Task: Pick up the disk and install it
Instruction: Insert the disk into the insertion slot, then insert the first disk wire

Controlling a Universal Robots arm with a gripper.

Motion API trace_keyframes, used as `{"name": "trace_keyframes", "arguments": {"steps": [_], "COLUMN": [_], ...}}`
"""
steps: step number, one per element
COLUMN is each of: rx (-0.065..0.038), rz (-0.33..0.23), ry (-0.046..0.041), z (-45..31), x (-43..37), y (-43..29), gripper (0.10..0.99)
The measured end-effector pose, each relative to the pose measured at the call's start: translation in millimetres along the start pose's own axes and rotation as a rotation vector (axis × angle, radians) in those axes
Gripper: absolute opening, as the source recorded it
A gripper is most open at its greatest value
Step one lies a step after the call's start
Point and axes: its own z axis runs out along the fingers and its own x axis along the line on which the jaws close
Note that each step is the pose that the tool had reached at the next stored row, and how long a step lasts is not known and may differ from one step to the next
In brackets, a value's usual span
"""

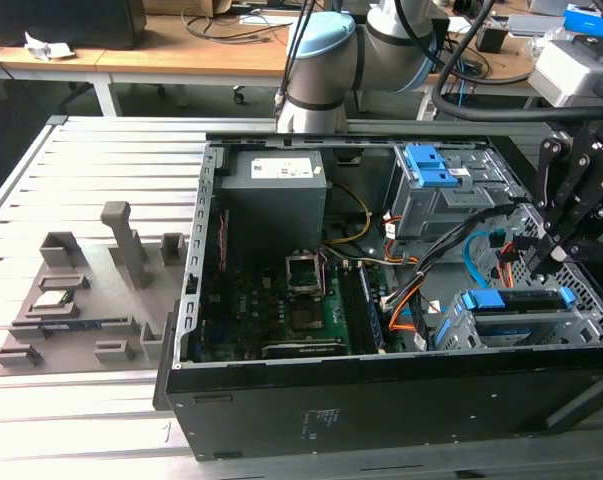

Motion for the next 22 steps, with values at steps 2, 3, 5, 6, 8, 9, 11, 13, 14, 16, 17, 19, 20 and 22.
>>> {"name": "trace_keyframes", "arguments": {"steps": [2,3,5,6,8,9,11,13,14,16,17,19,20,22], "rx": [0.000,0.000,0.000,0.000,0.000,0.000,0.000,-0.001,-0.002,-0.003,-0.004,-0.007,-0.008,-0.009], "rz": [0.000,0.000,0.000,0.000,0.000,0.000,0.000,0.000,0.000,0.000,0.000,0.000,0.000,0.000], "ry": [0.0004,0.0007,0.0012,0.0015,0.0018,0.0021,0.0029,0.0042,0.0048,0.0074,0.0096,0.0100,0.0098,0.0128], "z": [0.0,0.0,0.0,0.0,0.0,0.0,0.0,-0.3,-0.6,-0.7,0.2,6.6,8.4,13.5], "x": [0.0,0.0,0.0,0.0,0.0,0.0,0.0,-4.0,-8.2,-23.9,-29.6,-40.4,-42.3,-50.9], "y": [0.0,0.0,0.0,0.0,0.0,0.0,0.0,-5.1,-10.0,-17.9,-19.6,-25.2,-26.9,-31.7], "gripper": [0.106,0.106,0.106,0.106,0.106,0.106,0.106,0.106,0.106,0.106,0.106,0.106,0.106,0.106]}}
